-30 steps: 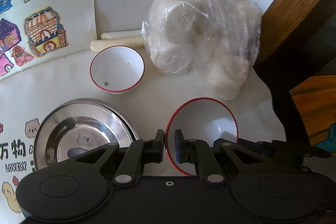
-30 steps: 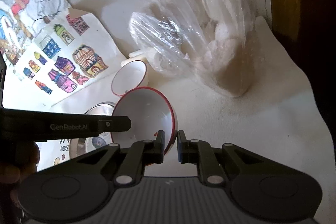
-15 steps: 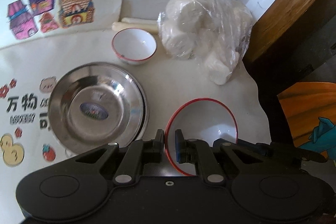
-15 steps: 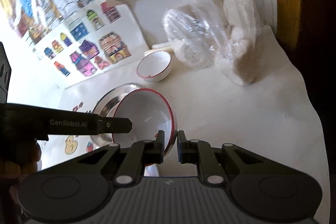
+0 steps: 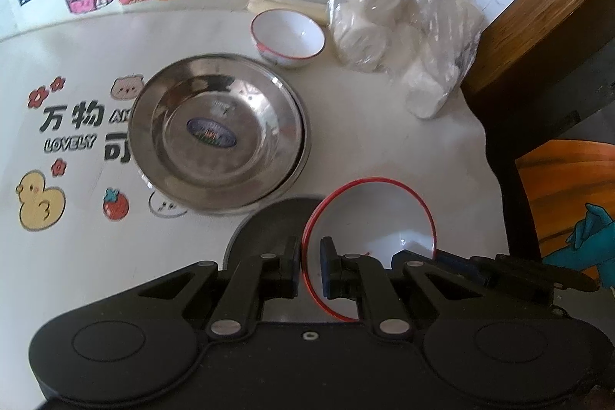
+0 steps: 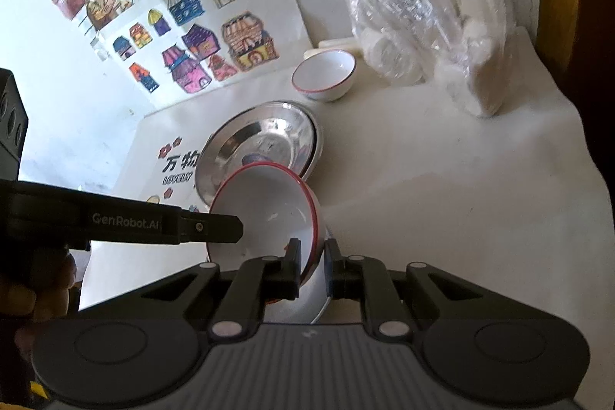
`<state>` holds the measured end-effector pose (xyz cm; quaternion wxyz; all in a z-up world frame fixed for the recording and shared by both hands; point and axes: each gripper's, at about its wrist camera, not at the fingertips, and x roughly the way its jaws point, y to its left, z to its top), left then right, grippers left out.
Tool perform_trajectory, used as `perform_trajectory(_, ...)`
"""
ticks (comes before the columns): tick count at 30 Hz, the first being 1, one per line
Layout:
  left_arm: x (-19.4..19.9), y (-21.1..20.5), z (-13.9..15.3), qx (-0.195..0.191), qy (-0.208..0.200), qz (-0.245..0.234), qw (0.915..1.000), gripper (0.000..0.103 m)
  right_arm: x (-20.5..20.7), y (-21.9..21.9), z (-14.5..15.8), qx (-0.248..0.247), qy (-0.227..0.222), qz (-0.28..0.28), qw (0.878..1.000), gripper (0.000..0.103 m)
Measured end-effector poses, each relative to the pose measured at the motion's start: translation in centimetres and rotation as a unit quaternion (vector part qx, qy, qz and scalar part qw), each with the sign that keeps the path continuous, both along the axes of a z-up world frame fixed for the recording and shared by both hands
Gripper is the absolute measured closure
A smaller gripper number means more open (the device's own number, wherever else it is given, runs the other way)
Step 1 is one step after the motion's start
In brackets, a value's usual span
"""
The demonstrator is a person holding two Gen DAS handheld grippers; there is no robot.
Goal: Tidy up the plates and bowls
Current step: 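Lift the white bowl with both grippers and carry it over the steel bowl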
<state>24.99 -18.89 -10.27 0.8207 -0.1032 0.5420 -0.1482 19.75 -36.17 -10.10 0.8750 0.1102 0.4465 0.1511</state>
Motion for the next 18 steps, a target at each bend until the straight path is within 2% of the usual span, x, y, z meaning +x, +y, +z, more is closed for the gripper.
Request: perform_trajectory(18, -0.7, 0.7, -1.9, 0.0, 0.054, 0.029, 0.9981, 0.092, 0.0, 1.2, -1.5, -0.017, 0.029, 0.026, 0.999, 0.09)
